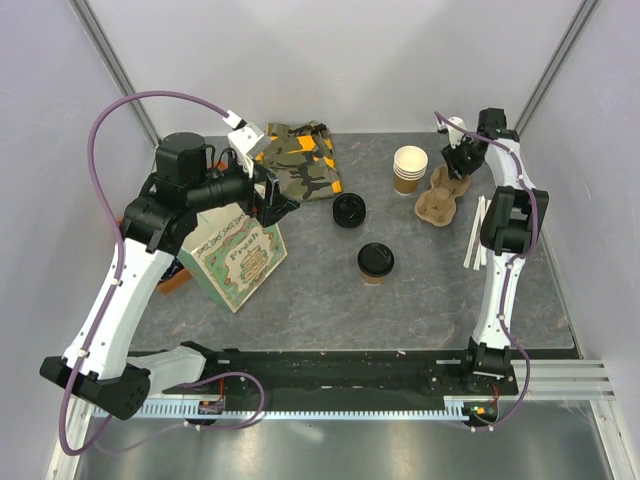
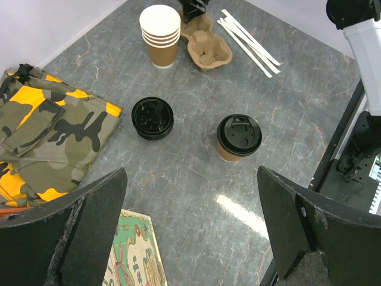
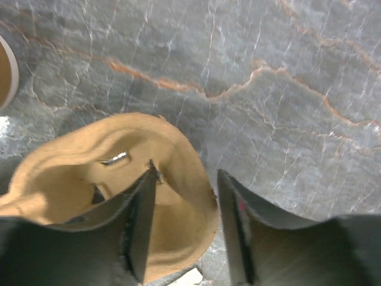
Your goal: Pack the takeout coffee
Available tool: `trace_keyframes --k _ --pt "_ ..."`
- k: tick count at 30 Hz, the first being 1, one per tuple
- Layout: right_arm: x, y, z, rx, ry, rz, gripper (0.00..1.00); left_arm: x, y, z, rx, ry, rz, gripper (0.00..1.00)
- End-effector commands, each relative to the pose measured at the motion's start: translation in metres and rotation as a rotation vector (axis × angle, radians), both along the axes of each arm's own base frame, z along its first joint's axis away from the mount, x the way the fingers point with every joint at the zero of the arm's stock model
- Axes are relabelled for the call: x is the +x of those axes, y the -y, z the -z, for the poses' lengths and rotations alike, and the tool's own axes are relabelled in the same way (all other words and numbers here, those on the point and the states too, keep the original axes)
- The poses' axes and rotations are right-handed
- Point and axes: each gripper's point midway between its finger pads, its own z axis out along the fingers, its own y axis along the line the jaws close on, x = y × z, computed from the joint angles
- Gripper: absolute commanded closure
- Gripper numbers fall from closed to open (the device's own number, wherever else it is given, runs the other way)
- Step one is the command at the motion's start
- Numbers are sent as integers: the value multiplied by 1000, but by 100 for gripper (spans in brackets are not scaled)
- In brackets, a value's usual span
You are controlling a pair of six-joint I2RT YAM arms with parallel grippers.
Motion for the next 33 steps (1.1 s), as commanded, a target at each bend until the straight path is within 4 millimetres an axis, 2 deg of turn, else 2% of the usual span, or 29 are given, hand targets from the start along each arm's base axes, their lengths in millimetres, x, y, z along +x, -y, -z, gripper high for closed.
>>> trace_keyframes --k 1,7,12,17,18,20,24,26,28,33 --pt "-13 11 -3 -17 -32 12 51 1 -4 -6 8 46 -6 3" --pt "-28 22 -18 25 -58 64 55 0 -3 -7 -1 51 -4 3" --pt "-44 22 -26 87 -89 60 71 1 -4 -6 -4 56 -11 3" --pt "-66 18 -29 110 -140 57 79 0 -7 -7 -29 26 -44 3" --pt "-68 18 -34 113 -137 57 84 0 -8 -9 -38 19 -52 3" --pt "-74 23 -36 117 -144 79 88 -1 -10 -12 -53 19 -64 3" --pt "-77 33 -56 154 -116 138 93 1 -20 -20 -83 24 -109 2" --pt "-80 37 -59 180 -120 182 94 0 -22 -24 -90 34 -114 2" --pt "-85 36 -63 189 -126 201 99 0 -23 -26 -94 42 -118 2" --pt "-98 27 -74 251 -138 243 100 2 -36 -26 -103 43 -188 2"
